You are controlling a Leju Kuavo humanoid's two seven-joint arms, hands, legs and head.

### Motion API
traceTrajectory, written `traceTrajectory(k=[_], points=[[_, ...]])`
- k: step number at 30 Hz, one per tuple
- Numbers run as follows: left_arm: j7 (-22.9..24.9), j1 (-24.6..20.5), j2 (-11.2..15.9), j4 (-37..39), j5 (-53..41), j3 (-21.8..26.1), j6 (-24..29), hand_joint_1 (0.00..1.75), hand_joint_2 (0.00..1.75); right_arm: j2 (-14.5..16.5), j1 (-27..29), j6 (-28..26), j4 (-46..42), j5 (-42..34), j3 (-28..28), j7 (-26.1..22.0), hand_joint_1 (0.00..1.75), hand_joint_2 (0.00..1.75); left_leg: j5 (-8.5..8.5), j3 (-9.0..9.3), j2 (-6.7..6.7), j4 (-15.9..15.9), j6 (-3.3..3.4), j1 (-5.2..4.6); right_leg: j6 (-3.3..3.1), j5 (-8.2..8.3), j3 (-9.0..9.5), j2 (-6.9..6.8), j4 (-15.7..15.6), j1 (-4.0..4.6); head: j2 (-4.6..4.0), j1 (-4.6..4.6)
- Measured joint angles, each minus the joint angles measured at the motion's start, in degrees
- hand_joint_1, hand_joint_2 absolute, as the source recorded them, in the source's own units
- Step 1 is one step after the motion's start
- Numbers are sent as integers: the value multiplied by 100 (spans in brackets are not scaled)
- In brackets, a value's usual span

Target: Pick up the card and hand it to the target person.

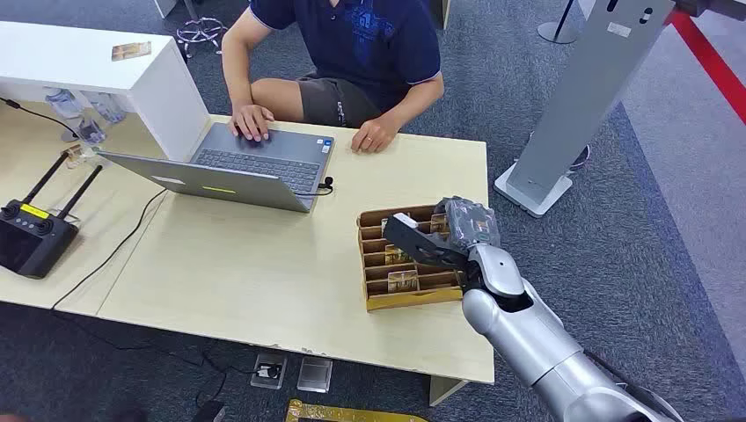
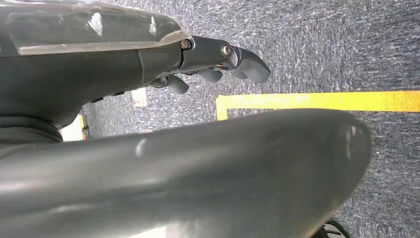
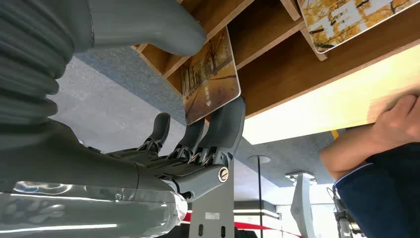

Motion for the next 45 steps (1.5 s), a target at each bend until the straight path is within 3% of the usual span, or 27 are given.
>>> traceTrajectory(k=[13, 19, 28, 45], points=[[0, 0, 0, 0, 2, 0, 0, 0, 0, -35, 36, -4, 1, 11, -3, -20, 89, 175, 0, 0, 0, 0, 0, 0, 0, 0, 0, 0, 0, 0, 0, -2], [0, 1, 0, 0, 3, 0, 1, 0, 0, -33, 36, -26, 31, 8, -4, -79, 125, 175, 0, -1, 0, 0, 0, 0, 0, 0, 1, 0, 0, 0, 0, 1], [9, 0, 0, 0, 7, 0, 9, 0, 0, -33, 36, -106, 70, 7, -15, -133, 144, 175, 0, 2, 0, 0, -1, 0, 0, 0, 2, 0, 0, 0, 0, -3], [-2, 1, 2, 0, 28, 0, 17, 0, 0, -20, 40, -110, 44, 89, -19, -81, 145, 175, 2, 13, 0, 0, -2, 0, 0, 0, 12, 0, 0, 0, 0, -2]])
